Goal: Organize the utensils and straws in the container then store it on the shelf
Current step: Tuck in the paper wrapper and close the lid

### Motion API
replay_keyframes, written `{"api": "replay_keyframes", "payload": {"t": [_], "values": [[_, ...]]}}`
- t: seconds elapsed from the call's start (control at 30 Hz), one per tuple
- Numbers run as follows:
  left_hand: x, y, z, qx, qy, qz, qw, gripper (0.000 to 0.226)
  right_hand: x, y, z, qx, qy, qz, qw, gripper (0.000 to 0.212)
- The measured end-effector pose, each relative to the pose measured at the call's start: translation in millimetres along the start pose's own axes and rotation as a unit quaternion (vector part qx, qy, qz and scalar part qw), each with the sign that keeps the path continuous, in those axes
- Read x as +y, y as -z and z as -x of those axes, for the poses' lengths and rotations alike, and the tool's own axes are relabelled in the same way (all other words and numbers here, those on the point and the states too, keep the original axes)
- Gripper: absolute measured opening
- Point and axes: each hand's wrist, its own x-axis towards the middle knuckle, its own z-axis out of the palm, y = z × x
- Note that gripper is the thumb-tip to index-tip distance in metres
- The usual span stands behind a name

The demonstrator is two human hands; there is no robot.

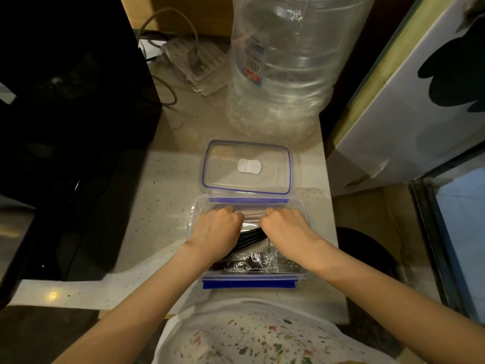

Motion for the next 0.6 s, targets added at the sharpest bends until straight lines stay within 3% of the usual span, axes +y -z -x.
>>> {"api": "replay_keyframes", "payload": {"t": [0.27, 0.47, 0.6], "values": [[0, 6, 5, -0.029, 0.01, 0.016, 0.999, 0.025, 0, 2, 4, -0.009, -0.016, -0.08, 0.997, 0.02], [-3, 9, 14, -0.081, 0.026, 0.034, 0.996, 0.035, 5, -3, 3, 0.004, 0.039, -0.135, 0.99, 0.019], [1, 7, 17, -0.1, 0.04, 0.033, 0.994, 0.03, 3, -6, -1, 0.014, 0.062, -0.124, 0.99, 0.017]]}}
